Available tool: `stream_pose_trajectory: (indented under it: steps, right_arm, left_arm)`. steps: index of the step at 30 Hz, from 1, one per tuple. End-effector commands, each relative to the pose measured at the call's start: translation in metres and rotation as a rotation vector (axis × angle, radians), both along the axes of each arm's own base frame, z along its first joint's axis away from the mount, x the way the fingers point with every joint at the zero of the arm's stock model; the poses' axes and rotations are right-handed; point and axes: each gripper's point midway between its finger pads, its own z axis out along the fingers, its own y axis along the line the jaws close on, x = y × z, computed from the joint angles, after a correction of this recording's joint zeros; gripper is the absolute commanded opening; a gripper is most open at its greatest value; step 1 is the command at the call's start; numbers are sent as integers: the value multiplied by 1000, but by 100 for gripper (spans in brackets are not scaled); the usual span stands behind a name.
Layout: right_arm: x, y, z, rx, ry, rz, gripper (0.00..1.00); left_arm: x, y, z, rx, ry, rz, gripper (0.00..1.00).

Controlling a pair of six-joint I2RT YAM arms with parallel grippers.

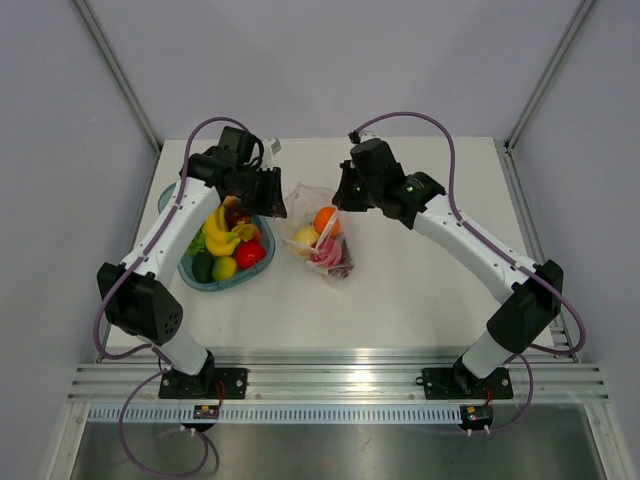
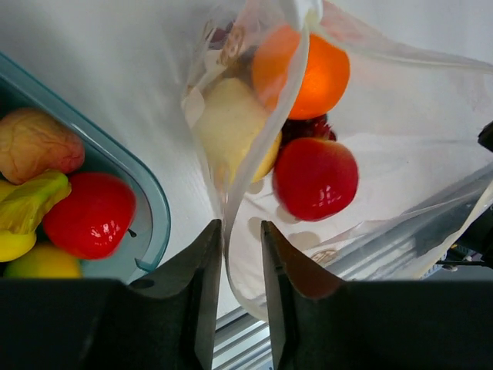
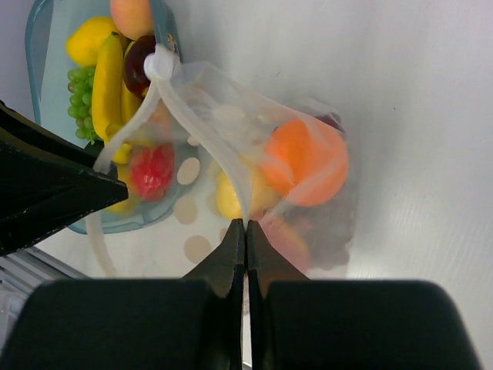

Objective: Place the food in the zip-top bag and seal the zipper
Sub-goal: Adjust the zipper food storage bag at the center of the board, then pick up the fake fruit from the bin.

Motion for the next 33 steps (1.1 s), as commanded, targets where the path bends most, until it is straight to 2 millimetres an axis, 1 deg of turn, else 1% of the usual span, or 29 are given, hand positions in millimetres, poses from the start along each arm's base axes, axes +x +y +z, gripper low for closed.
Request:
stream_pose_trajectory:
  steps: [1,2,3,4,5,7,9,10,12,13,14,15,16,17,18,19,20,21,22,23,24,25,26,29,30,32,33]
  right_arm:
    - [6,-7,56,103,-129,-58,0]
    - [7,-8,58,108,-133,-61,0]
    - [7,-6,61,116,-141,-56,0]
    - [6,-6,65,123,-149,-50,0]
    - [6,-5,66,125,-153,-46,0]
    - [8,-2,65,119,-153,-33,0]
    - [9,0,62,115,-149,-24,0]
    - [9,1,59,114,-141,-23,0]
    - [8,4,57,122,-138,-10,0]
    - [8,4,56,123,-136,-9,0]
    - [8,4,55,121,-135,-7,0]
    - [7,5,54,122,-134,-2,0]
    - [8,5,54,123,-135,-1,0]
    - [7,6,54,124,-134,3,0]
    - [7,6,54,122,-137,6,0]
    - [7,6,52,121,-135,8,0]
    - [7,6,53,122,-139,10,0]
    - [6,7,54,124,-140,15,0]
    - [6,7,53,125,-137,19,0]
    - [6,8,53,128,-136,24,0]
    - [5,8,51,125,-134,29,0]
    - [5,9,50,125,-132,33,0]
    - [4,10,50,129,-129,39,0]
    - [4,11,46,127,-123,45,0]
    - [3,13,44,127,-117,52,0]
    - [3,14,43,130,-115,57,0]
    - [4,15,40,128,-110,57,0]
  left_arm:
    - [10,4,14,22,-62,3,34]
    - [11,6,16,28,-72,2,39]
    - [14,6,25,28,-97,4,58]
    - [16,12,30,40,-114,21,68]
    - [18,15,34,45,-127,27,78]
    - [19,20,44,43,-150,39,91]
    - [21,32,50,44,-157,74,93]
    - [21,42,56,33,-160,102,93]
    - [21,55,60,8,-163,146,93]
    - [21,70,57,-12,-149,188,93]
    - [18,79,61,-37,-154,221,93]
    - [20,88,62,-59,-163,250,92]
    - [19,108,49,-68,-125,318,90]
    - [16,115,49,-80,-119,359,87]
    - [17,133,41,-52,-106,428,84]
    - [11,151,21,-17,-53,498,81]
    - [8,161,11,9,-22,555,77]
    - [2,178,-4,86,10,629,75]
    - [-3,189,-13,130,30,675,74]
    - [-13,195,-31,167,80,717,72]
    - [-17,201,-36,198,78,745,72]
    - [-21,201,-41,206,89,745,72]
    - [-29,201,-53,217,122,746,72]
    - [-38,192,-64,188,152,703,74]
    - [-45,187,-75,174,184,689,75]
    - [-50,182,-84,176,206,671,76]
    - [-55,180,-92,175,228,664,76]
